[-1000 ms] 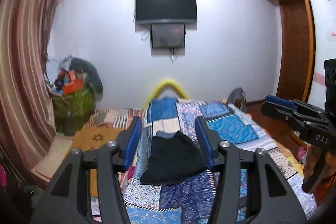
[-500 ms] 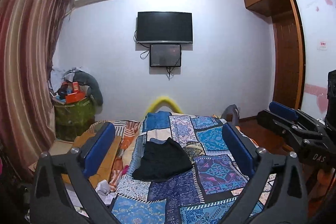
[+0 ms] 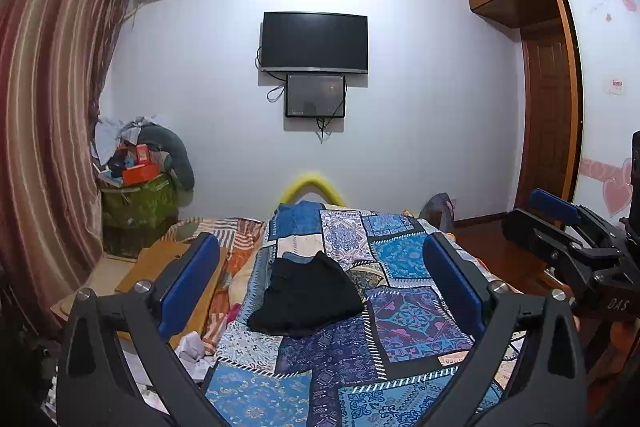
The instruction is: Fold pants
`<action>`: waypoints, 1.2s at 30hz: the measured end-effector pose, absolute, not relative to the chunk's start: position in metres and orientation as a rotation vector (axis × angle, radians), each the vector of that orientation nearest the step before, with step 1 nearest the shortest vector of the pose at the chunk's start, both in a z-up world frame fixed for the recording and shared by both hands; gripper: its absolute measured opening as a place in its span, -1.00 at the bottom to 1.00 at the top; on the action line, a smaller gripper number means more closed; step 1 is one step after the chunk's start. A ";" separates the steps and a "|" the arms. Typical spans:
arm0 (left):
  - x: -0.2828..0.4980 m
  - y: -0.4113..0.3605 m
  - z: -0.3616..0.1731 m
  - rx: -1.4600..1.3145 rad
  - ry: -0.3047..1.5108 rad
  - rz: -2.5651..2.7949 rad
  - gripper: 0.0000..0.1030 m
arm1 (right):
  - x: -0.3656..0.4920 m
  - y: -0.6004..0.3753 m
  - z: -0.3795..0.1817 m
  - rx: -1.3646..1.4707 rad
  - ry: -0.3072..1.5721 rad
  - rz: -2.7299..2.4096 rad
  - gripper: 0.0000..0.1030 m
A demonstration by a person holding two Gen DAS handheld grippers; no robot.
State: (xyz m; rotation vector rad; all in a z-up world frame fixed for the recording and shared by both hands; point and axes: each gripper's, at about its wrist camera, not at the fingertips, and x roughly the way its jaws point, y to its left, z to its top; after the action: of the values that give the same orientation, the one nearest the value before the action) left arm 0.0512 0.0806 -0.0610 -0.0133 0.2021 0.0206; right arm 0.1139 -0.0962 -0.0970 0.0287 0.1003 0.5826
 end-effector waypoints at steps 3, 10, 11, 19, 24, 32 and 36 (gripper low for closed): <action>0.054 0.083 -0.064 -0.019 0.209 0.023 0.99 | 0.114 -0.096 -0.099 0.028 0.108 0.581 1.00; 0.059 0.083 -0.068 -0.025 0.215 0.023 0.99 | 0.116 -0.099 -0.101 0.026 0.121 0.574 1.00; 0.059 0.083 -0.068 -0.024 0.216 0.025 0.99 | 0.116 -0.099 -0.100 0.028 0.122 0.574 1.00; 0.063 0.083 -0.071 -0.026 0.229 0.007 0.99 | 0.114 -0.099 -0.100 0.021 0.126 0.567 1.00; 0.063 0.082 -0.072 -0.024 0.233 0.006 0.99 | 0.114 -0.099 -0.100 0.018 0.133 0.564 1.00; 0.064 0.082 -0.075 -0.029 0.242 0.007 0.99 | 0.114 -0.097 -0.099 0.010 0.141 0.565 1.00; 0.065 0.082 -0.075 -0.038 0.245 0.004 0.99 | 0.115 -0.098 -0.099 0.011 0.143 0.564 1.00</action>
State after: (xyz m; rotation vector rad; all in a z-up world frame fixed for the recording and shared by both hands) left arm 0.0654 0.0817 -0.0755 -0.0384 0.2450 0.0043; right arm 0.1148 -0.0977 -0.0985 0.0109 0.1433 0.5645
